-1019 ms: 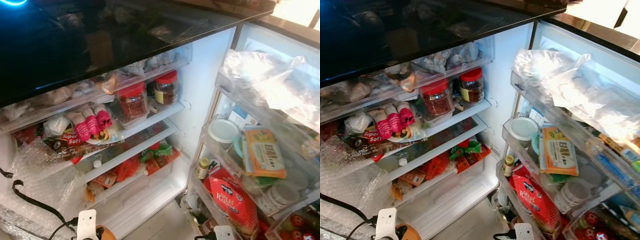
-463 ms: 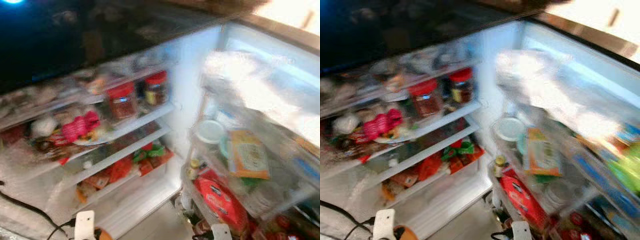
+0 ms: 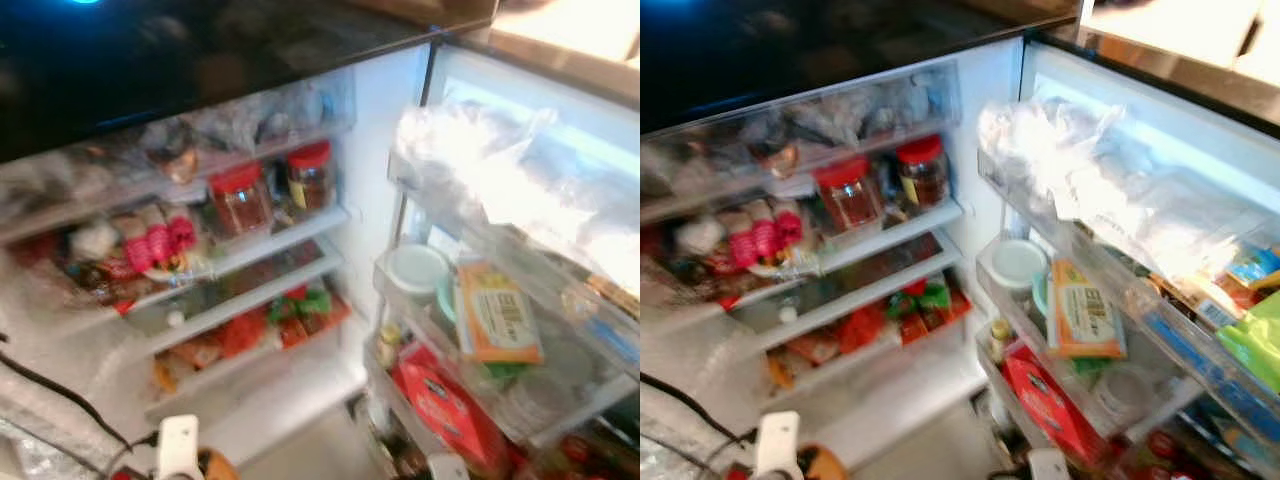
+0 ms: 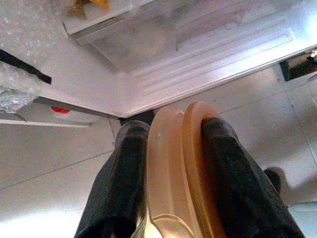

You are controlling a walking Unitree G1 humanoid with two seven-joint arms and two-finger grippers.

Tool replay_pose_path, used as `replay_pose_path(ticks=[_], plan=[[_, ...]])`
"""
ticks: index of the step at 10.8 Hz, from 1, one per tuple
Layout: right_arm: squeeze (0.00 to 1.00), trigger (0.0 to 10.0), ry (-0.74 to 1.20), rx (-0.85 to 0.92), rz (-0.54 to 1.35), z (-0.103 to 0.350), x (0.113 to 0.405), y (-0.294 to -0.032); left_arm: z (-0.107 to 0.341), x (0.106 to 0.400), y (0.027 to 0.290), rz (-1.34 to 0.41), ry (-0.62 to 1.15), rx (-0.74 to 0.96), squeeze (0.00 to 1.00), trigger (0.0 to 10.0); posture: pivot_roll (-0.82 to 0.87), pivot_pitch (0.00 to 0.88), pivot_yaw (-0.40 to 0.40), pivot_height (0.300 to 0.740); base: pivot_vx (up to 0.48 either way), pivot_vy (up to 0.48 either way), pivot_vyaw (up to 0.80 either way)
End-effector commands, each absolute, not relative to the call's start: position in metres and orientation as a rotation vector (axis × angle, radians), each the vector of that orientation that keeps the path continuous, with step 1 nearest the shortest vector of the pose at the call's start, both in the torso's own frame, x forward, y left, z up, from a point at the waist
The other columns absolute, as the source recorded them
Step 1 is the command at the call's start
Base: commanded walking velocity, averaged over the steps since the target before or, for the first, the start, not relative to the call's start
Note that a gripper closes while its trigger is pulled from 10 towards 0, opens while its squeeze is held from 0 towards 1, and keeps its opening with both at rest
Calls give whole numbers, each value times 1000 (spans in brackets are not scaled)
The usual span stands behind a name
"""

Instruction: Restocking fridge

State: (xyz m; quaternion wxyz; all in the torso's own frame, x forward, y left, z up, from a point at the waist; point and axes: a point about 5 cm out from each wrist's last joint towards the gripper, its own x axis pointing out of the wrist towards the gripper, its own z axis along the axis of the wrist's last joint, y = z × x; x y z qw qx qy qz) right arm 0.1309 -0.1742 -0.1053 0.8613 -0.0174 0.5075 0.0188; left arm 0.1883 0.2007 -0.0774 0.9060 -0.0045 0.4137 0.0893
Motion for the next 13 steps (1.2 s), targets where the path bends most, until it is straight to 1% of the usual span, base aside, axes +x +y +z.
replay_pose_path(ticks=[1,2,5,7,8,9,10,13], plan=[[0,10000,1088,-29,46,-108,126,-170,-83,176,208,196,906,12,0,10000,-178,19,26,740,0,-247,0],[0,10000,1088,-28,45,-108,126,-170,-78,185,208,208,872,5,0,10000,-178,19,26,740,0,0,0],[0,10000,1090,-27,46,-108,125,-170,-48,230,209,221,635,-39,0,10000,-177,27,25,740,0,0,0],[0,10000,1091,-27,48,-108,125,-171,-21,257,209,208,446,-68,0,10000,-176,31,23,740,0,0,0],[0,10000,1091,-27,49,-108,125,-171,0,274,207,198,319,-125,0,10000,-178,34,21,740,0,0,0],[0,10000,1091,-28,50,-108,125,-171,8,280,206,201,269,-208,0,10000,-179,36,19,740,0,0,0],[0,10000,1092,-31,52,-108,125,-172,26,289,198,153,177,-380,0,10000,-176,39,16,740,0,0,0],[0,10000,1094,-34,57,-108,125,-173,30,278,194,133,154,-581,0,10000,-176,42,10,740,0,0,0]])
